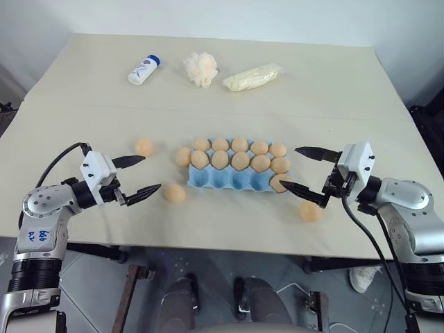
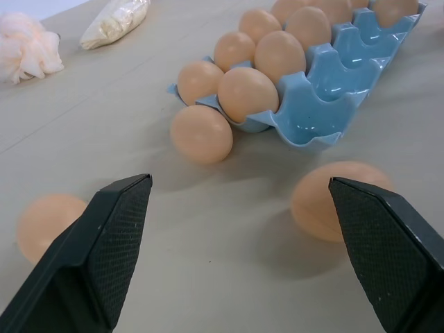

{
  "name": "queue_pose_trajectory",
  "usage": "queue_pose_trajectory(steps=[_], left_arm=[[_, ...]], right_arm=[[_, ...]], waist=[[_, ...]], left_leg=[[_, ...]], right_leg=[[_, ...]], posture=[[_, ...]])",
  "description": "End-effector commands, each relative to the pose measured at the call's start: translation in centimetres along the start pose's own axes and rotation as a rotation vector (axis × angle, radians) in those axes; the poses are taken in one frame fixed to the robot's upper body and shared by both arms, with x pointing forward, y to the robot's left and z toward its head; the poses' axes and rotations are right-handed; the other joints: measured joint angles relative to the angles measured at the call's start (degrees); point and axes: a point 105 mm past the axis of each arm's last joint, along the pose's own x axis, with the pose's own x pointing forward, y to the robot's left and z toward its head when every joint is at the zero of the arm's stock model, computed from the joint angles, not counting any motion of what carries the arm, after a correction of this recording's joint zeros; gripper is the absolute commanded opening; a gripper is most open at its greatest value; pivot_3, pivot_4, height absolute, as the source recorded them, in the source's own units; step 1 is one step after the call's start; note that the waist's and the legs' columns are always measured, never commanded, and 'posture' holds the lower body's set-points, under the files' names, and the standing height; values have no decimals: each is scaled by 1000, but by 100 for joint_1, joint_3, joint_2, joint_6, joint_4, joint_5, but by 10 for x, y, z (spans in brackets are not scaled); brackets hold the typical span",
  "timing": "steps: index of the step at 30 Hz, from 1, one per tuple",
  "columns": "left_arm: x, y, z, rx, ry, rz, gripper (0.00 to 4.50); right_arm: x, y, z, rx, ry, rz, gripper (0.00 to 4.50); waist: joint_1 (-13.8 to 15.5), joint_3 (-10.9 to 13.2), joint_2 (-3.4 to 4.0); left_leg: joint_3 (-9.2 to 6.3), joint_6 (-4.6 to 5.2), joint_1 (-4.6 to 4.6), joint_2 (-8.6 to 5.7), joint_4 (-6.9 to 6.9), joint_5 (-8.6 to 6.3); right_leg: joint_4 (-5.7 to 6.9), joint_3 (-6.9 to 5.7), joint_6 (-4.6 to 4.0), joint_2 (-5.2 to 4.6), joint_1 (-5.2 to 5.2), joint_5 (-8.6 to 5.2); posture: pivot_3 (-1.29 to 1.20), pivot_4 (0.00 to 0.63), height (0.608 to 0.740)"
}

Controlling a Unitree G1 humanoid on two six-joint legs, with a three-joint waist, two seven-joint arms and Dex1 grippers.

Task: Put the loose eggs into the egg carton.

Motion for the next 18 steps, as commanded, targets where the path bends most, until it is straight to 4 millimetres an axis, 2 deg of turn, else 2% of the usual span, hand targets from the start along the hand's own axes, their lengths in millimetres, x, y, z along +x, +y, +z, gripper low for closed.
queue_pose_trajectory(steps=[1, 5, 10, 12, 15, 17, 18], left_arm=[[0, 5, 16, 48, -35, 6, 4347], [16, -6, 35, 20, -110, -86, 4347], [32, -26, 43, 17, -142, -242, 4347], [37, -36, 39, 46, -129, -310, 4347], [41, -46, 33, 71, -113, -380, 4347], [43, -49, 32, 78, -111, -406, 4347], [46, -53, 29, 92, -104, -431, 4347]], right_arm=[[0, -1, 12, -40, -38, -10, 4500], [-17, -9, 13, -38, -29, -90, 4500], [-60, -11, 7, -57, 43, -198, 4500], [-81, -5, -1, -57, 107, -229, 4500], [-102, 10, -13, -39, 185, -232, 4500], [-109, 18, -18, -24, 212, -232, 4500], [-115, 24, -27, 4, 236, -238, 4500]], waist=[[0, 0, 0], [32, 0, 0], [44, 0, 0], [50, 0, 0], [31, 0, 0], [-6, -1, 0], [-29, 0, 0]], left_leg=[[0, 0, 0, 0, 2, 0], [-1, 0, 0, 0, 11, 0], [-5, 6, -2, -3, 27, -4], [-5, 8, -2, -3, 29, -3], [-6, 15, -1, -2, 33, 2], [-5, 15, 6, 0, 38, 1], [-5, 14, 8, 0, 40, 1]], right_leg=[[2, 0, 0, 0, -1, 0], [12, 0, 0, 0, 0, 0], [13, -3, 4, -2, 10, 2], [14, -4, 6, -1, 11, 1], [17, -4, 7, 4, 11, 1], [21, 0, 7, 8, 14, 1], [25, 2, 7, 9, 14, 1]], posture=[[0, 150, 740], [0, 150, 740], [0, 150, 740], [0, 150, 740], [0, 150, 740], [0, 150, 740], [0, 150, 740]])
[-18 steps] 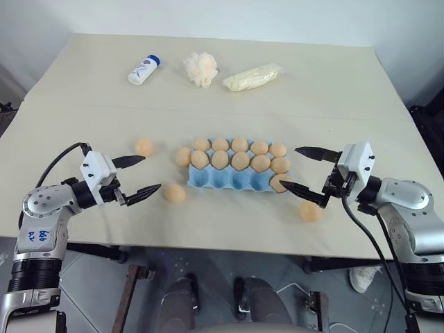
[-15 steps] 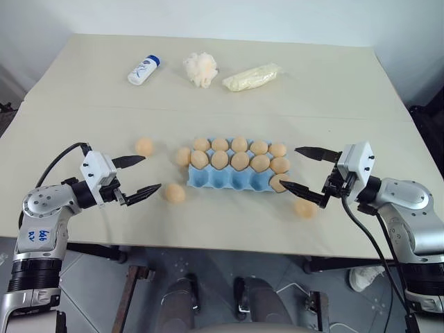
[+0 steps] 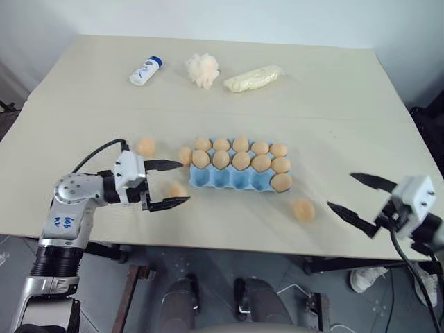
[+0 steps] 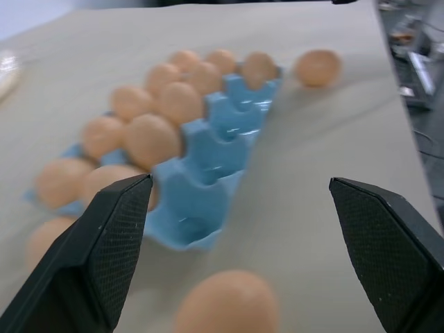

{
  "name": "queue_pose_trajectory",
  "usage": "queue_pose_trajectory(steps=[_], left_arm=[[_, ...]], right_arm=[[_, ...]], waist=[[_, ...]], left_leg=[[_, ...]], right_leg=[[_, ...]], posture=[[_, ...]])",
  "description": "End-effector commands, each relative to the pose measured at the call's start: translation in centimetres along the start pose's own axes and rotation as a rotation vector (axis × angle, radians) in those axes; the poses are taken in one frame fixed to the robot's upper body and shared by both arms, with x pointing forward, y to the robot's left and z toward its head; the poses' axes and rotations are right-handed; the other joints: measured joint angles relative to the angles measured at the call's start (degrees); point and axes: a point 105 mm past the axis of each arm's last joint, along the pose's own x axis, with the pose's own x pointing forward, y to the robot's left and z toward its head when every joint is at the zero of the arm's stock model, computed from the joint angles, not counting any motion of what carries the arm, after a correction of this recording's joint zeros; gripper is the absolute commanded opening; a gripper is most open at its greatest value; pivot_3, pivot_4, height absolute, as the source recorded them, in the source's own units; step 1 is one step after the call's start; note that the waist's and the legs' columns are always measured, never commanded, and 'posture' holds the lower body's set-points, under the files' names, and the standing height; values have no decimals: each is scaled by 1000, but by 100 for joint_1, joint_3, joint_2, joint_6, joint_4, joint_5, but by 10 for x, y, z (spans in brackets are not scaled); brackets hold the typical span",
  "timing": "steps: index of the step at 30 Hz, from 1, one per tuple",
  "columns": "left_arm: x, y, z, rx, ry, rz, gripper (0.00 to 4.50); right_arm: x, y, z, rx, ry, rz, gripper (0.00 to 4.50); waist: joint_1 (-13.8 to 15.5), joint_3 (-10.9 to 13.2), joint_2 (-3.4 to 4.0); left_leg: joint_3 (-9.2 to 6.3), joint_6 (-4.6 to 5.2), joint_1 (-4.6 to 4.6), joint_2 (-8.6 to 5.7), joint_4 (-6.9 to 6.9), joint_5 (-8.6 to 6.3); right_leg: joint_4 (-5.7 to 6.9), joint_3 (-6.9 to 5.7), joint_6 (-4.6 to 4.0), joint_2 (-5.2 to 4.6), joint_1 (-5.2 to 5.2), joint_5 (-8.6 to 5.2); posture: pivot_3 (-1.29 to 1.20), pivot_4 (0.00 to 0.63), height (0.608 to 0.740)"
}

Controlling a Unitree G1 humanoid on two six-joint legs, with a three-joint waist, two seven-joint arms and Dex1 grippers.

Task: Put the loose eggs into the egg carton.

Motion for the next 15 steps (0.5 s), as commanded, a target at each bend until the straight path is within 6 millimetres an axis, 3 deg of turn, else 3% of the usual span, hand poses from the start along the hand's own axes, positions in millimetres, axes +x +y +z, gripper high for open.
queue_pose_trajectory(steps=[1, 7, 10, 15], left_arm=[[7, -4, 0, 63, 13, -67, 4347], [12, 1, 1, 51, -8, -60, 4347], [11, 8, 3, 42, -21, -33, 4347], [4, 8, 2, 49, 0, -20, 4347]], right_arm=[[-12, 8, -3, -25, 13, -12, 4500], [-6, 18, -18, 28, 23, -16, 4500], [6, 16, -19, 88, 12, -23, 4500], [46, 21, -21, 138, -13, 56, 4500]], waist=[[-15, 0, 0], [-6, -1, 1], [-5, -1, 1], [-22, -1, 2]], left_leg=[[0, -10, 3, 0, 2, -6], [-4, -18, 6, -2, 10, -10], [-5, -15, 6, -3, 13, -9], [-6, -13, 4, 0, 11, -8]], right_leg=[[1, 3, 0, 2, 0, 1], [-4, 6, -1, -4, 7, 5], [-6, 7, -12, -7, 9, 3], [-1, 6, -5, -5, 3, 6]], posture=[[0, 150, 740], [0, 150, 740], [0, 150, 740], [0, 150, 740]])
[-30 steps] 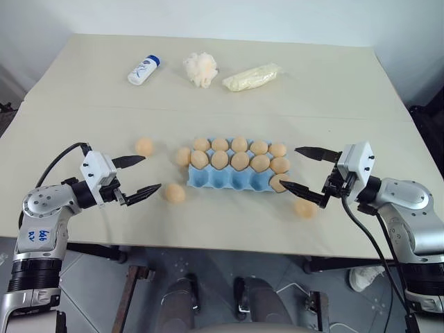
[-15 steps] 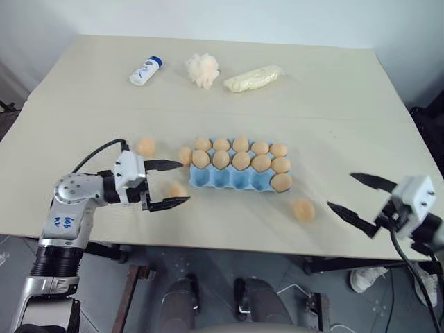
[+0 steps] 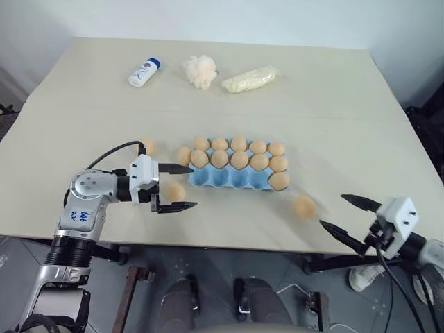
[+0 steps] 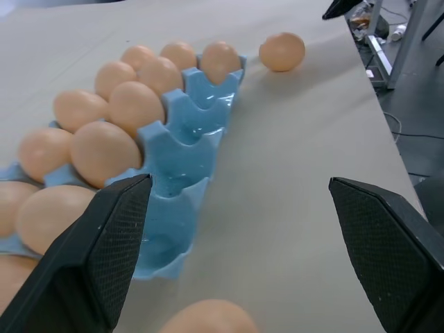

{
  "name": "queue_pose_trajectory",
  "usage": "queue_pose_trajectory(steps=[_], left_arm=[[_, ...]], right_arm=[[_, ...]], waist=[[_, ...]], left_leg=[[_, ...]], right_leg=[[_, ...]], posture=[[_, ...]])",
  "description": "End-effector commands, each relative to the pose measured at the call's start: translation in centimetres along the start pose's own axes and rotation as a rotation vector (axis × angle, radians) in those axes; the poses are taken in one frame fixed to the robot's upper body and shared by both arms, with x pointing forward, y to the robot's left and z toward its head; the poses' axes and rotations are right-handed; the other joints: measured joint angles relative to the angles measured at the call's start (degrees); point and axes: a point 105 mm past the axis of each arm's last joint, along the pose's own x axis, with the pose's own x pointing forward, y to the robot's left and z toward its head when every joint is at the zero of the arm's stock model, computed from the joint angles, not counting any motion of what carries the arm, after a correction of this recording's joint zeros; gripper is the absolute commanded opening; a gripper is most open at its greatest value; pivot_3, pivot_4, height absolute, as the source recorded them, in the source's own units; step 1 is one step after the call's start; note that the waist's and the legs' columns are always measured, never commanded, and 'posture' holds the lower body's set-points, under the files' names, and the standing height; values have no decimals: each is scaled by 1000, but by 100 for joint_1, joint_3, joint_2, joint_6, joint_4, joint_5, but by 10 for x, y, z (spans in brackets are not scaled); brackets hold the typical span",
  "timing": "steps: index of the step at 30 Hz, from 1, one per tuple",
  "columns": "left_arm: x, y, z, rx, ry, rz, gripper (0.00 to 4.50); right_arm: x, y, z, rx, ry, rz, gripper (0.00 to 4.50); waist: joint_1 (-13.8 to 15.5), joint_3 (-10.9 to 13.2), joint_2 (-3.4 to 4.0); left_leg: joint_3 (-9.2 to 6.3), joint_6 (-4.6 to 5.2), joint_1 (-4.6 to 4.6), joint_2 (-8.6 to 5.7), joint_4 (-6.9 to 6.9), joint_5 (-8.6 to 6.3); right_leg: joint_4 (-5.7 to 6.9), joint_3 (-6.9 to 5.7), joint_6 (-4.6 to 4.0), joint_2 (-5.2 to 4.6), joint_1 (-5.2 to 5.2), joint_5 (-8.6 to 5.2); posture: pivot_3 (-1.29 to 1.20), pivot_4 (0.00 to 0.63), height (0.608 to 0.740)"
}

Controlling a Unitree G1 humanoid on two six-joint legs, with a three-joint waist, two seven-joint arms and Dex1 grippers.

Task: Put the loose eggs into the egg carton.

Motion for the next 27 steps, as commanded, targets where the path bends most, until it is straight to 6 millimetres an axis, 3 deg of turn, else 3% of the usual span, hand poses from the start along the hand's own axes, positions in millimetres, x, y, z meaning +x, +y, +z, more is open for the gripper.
queue_pose_trajectory(steps=[1, 7, 11, 15, 20, 27], left_arm=[[-7, 1, 7, 24, -10, 20, 4347], [-11, -3, 6, 15, -4, 33, 4347], [-16, -2, 6, 13, 6, 57, 4383], [-22, -1, 4, 4, 13, 92, 4383], [-30, 0, -2, -14, 27, 141, 4383], [-35, 3, -7, -27, 35, 193, 4383]], right_arm=[[18, 7, -4, 27, -2, 52, 4500], [40, 10, -24, 38, 24, 77, 4500], [41, 7, -25, 22, 6, 70, 3620], [37, 6, -8, -7, -42, 81, 2221], [47, 23, 32, -39, -128, 184, 2221], [100, 34, 68, -95, -193, 235, 2221]], waist=[[24, 0, 1], [66, 0, 1], [55, 0, 1], [46, 0, 1], [27, 0, 1], [19, 0, 0]], left_leg=[[0, 1, -1, -1, -2, 1], [-4, 21, -8, -3, -5, 7], [-2, 22, -8, -4, -3, 5], [-3, 8, -4, -4, 0, -1], [-2, 9, -3, 0, 0, 0], [-3, -1, -4, -1, 3, -5]], right_leg=[[2, -1, 0, 0, -2, 0], [3, -6, 2, 0, -4, -8], [3, -5, 6, -2, -3, -7], [11, -5, 6, -2, -2, -6], [15, -3, 5, -1, -4, -7], [19, -3, 3, -4, -7, -6]], posture=[[0, 150, 740], [0, 150, 740], [0, 150, 740], [0, 150, 740], [0, 150, 740], [0, 150, 740]])
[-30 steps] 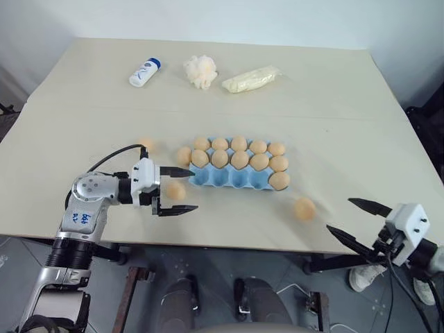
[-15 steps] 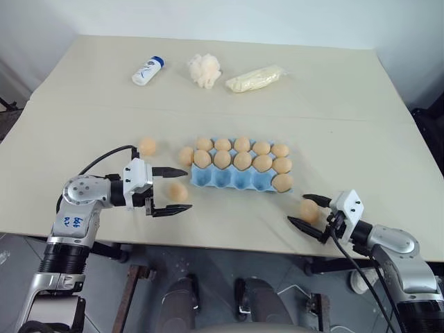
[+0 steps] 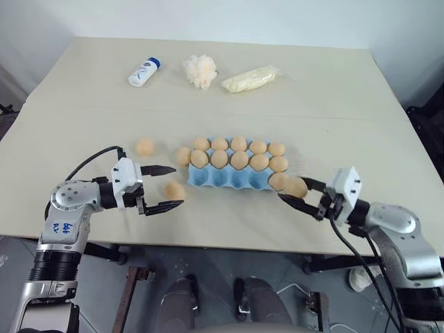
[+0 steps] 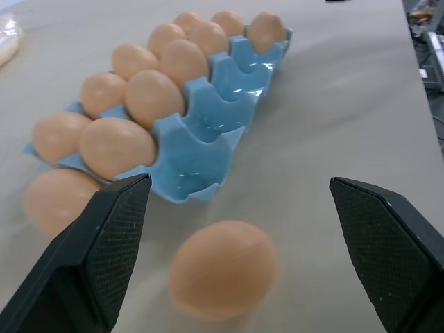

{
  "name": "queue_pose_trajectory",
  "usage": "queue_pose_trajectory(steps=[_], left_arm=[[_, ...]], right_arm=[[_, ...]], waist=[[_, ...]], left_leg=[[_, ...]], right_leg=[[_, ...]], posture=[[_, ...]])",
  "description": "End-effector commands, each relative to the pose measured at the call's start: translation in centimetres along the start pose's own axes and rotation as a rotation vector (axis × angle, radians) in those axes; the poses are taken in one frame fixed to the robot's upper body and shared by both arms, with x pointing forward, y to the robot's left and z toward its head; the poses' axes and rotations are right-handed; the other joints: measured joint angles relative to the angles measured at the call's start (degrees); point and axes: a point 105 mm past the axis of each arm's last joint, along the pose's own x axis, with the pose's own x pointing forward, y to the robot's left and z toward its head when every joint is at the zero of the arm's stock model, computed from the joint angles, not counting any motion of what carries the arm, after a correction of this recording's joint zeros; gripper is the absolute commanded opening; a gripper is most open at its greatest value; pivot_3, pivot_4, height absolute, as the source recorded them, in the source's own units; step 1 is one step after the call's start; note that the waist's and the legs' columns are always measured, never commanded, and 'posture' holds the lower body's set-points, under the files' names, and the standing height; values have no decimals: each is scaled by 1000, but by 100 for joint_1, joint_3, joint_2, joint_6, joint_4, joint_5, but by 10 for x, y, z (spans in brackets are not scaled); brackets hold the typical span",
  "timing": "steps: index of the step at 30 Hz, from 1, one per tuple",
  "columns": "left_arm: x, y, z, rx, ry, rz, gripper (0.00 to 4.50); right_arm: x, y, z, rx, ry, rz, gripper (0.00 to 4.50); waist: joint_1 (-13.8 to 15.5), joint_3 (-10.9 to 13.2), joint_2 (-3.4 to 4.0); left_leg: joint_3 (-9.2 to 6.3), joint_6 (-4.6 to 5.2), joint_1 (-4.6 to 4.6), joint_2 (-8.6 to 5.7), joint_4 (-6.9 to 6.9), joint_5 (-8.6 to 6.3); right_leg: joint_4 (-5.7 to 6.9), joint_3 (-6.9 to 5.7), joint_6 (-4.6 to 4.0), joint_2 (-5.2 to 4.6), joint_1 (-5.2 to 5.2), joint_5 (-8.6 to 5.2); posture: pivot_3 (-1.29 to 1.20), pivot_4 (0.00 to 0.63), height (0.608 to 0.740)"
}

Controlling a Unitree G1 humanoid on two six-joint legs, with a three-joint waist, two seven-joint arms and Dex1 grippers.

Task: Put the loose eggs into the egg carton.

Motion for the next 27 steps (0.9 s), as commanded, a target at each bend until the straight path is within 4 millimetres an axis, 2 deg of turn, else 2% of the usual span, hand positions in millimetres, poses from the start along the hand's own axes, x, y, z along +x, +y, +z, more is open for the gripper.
queue_pose_trajectory(steps=[1, 6, 9, 14, 17, 21, 24, 27], left_arm=[[-6, 3, 5, 26, -10, 33, 4383], [-7, 2, 5, 30, -11, 47, 4383], [-11, 0, 4, 20, -9, 63, 4383], [-22, 4, 2, 1, 4, 114, 4383], [-33, 9, 2, -22, 1, 164, 4383], [-64, 9, -15, -74, 75, 242, 4383], [-87, 1, -31, -140, 138, 263, 4441], [-100, -5, -38, -172, 177, 277, 4441]], right_arm=[[26, -1, 3, -34, 3, 23, 2221], [45, -12, -5, -52, 25, -4, 2221], [46, -14, -4, -54, 18, 9, 2948], [15, -4, 19, -79, -56, 62, 4459], [-5, -2, 24, -94, -75, 71, 4459], [-29, 11, 16, -138, -42, 174, 4459], [-34, 12, 13, -144, -36, 206, 4489], [-34, 7, 13, -148, -54, 190, 4489]], waist=[[-13, 0, 0], [23, 0, 0], [20, 0, 0], [30, 0, 0], [28, 0, 0], [-21, 0, 0], [-89, 0, 0], [-113, 0, -1]], left_leg=[[0, 0, 0, 0, -1, 0], [1, 7, -6, 0, -5, 2], [2, 15, -13, 0, -5, 5], [1, 15, -13, 1, -7, 5], [1, 3, -11, 1, -6, -2], [2, 2, -6, 1, -6, -3], [2, 2, -3, 4, -7, -3], [1, -3, -2, 5, -7, -6]], right_leg=[[0, 0, 0, 0, -1, 0], [-3, -3, -5, -1, -6, -3], [-5, -3, -4, -1, -10, -3], [-4, -5, -4, 0, -9, -4], [-4, -4, -2, -1, -7, -2], [-5, -2, -3, 0, -4, -3], [-3, -2, -5, 2, -5, -4], [-4, -3, -7, 0, -5, -5]], posture=[[0, 150, 740], [0, 150, 740], [0, 150, 740], [0, 150, 740], [0, 150, 740], [0, 150, 740], [0, 150, 740], [0, 150, 740]])
